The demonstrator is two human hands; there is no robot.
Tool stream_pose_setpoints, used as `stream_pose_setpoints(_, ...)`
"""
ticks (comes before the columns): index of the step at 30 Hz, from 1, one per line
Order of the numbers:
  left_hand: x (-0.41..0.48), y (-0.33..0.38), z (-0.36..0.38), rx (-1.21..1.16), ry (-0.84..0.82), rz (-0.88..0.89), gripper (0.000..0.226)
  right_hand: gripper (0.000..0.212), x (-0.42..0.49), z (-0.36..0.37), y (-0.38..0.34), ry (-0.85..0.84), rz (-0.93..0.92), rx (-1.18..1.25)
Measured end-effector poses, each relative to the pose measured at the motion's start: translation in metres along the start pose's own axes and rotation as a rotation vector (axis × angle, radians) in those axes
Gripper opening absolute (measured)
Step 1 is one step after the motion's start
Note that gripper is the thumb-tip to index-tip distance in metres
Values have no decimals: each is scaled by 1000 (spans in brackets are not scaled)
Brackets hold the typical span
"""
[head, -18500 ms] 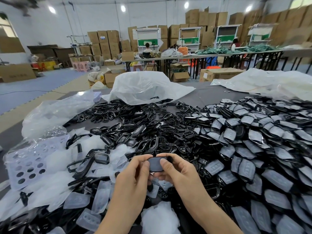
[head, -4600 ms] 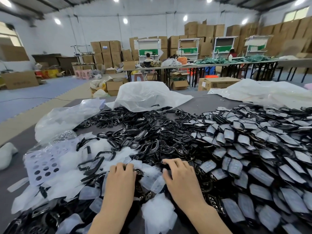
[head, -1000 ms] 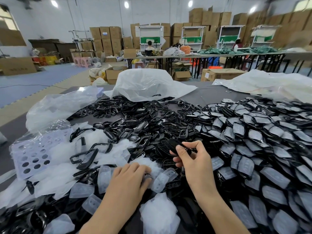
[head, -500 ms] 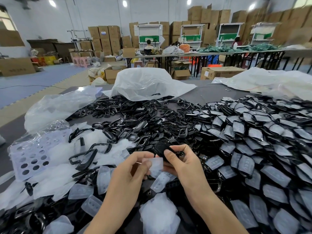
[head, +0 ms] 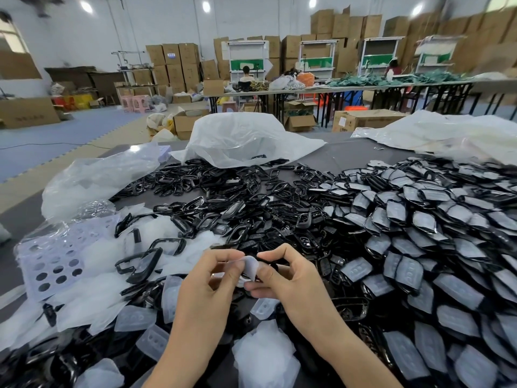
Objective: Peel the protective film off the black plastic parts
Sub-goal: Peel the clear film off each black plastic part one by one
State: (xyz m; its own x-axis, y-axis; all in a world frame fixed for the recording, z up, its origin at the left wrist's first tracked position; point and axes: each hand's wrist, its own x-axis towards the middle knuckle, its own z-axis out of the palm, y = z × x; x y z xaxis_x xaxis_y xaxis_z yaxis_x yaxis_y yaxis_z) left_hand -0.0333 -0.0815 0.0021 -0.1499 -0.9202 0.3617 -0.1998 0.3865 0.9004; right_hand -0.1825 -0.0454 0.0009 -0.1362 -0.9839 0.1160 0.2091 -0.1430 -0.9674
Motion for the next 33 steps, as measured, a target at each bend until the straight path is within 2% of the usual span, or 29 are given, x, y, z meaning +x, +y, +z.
stream_pose_setpoints(2,0,1,1,-35,-5,-27,21,13,0,2,-1,-13,-2,27)
stream_pose_setpoints(5,2,0,-1,-105,-22,-49,23,28,0,4,-3,-34,3,80)
stream_pose_setpoints(7,3,0,-1,-132,-46,-58,28,30,0,4,-1,-32,3,87)
stream_pose_setpoints(11,1,-2,1,-102,-164,-77,43,10,1,3,7,24,-7,33)
stream_pose_setpoints(13,0,-4,2,-88,-180,-65,47,9,2,0,6,64,3,33)
stream_pose_setpoints(18,3,-5,3,-74,-124,-71,32,12,4,-4,3,103,-14,33)
stream_pose_setpoints(26,2,-5,3,-150,-170,-174,22,7,0,1,4,38,-39,-47)
stream_pose_setpoints(29,3,-2,1,-203,-206,-181,19,18,1,0,6,52,-57,-99)
stream_pose_setpoints(33,3,-1,-2,-182,-196,-156,19,9,1,-1,3,62,-52,-53)
